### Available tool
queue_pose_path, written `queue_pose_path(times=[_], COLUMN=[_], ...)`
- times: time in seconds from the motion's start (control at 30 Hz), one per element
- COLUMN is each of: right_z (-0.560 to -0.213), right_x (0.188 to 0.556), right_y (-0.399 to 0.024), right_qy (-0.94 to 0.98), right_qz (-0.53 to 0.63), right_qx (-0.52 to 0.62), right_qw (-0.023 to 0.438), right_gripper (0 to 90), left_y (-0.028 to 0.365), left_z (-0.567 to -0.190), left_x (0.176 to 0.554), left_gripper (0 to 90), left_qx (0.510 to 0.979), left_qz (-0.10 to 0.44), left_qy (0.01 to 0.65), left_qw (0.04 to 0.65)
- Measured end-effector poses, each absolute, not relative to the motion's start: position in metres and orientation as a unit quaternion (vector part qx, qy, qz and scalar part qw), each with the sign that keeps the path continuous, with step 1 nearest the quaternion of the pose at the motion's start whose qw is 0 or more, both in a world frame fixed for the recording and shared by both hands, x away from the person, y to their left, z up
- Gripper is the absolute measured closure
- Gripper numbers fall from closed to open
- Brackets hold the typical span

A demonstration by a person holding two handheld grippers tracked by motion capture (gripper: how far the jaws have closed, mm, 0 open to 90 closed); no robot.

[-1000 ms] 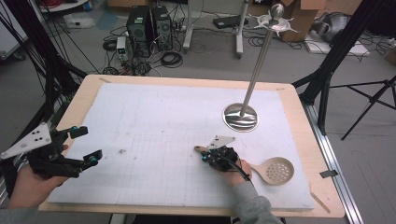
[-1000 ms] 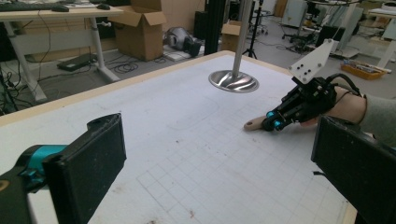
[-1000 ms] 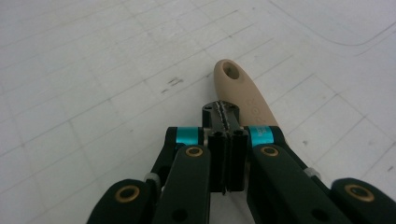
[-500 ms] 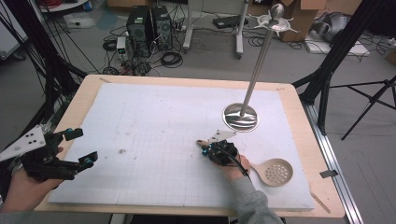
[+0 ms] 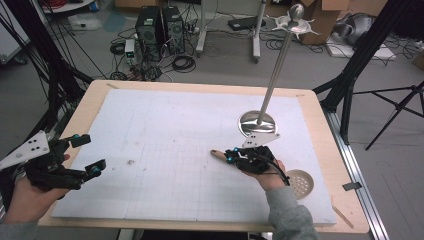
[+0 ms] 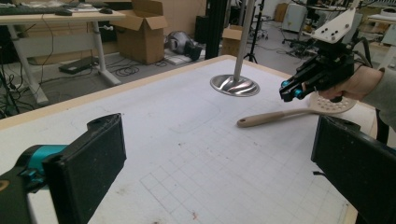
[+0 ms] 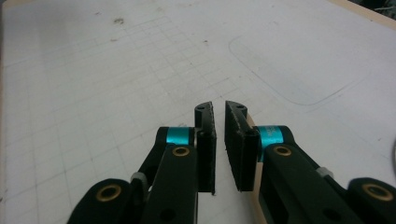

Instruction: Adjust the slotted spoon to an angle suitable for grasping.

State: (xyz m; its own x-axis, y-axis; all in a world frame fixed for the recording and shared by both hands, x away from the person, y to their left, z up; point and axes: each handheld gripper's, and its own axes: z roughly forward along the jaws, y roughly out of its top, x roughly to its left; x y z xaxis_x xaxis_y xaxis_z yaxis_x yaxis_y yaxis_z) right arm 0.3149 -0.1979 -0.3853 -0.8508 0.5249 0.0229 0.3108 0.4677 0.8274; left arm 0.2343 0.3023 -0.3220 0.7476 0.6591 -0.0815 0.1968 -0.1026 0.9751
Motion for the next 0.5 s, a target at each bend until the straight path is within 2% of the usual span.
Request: queue_pose_path(times=[0.37,0.4,0.43,0.5], right_z=[-0.367,-0.365,-0.365,-0.364], right_x=[0.315,0.315,0.315,0.316], right_y=[-0.237,-0.243,-0.243,-0.249], right_qy=[0.843,0.841,0.841,0.838], right_qz=[0.472,0.477,0.477,0.481], right_qx=[0.229,0.232,0.232,0.236], right_qw=[0.116,0.109,0.109,0.106], right_gripper=[36.2,28.5,28.5,21.2], left_y=[0.301,0.301,0.302,0.302], left_z=[-0.321,-0.321,-0.321,-0.32], left_x=[0.237,0.237,0.237,0.237], left_gripper=[3.6,3.5,3.5,3.6], left_qx=[0.714,0.713,0.713,0.714], left_qz=[0.189,0.189,0.189,0.188], left_qy=[0.298,0.297,0.297,0.296], left_qw=[0.606,0.606,0.606,0.606])
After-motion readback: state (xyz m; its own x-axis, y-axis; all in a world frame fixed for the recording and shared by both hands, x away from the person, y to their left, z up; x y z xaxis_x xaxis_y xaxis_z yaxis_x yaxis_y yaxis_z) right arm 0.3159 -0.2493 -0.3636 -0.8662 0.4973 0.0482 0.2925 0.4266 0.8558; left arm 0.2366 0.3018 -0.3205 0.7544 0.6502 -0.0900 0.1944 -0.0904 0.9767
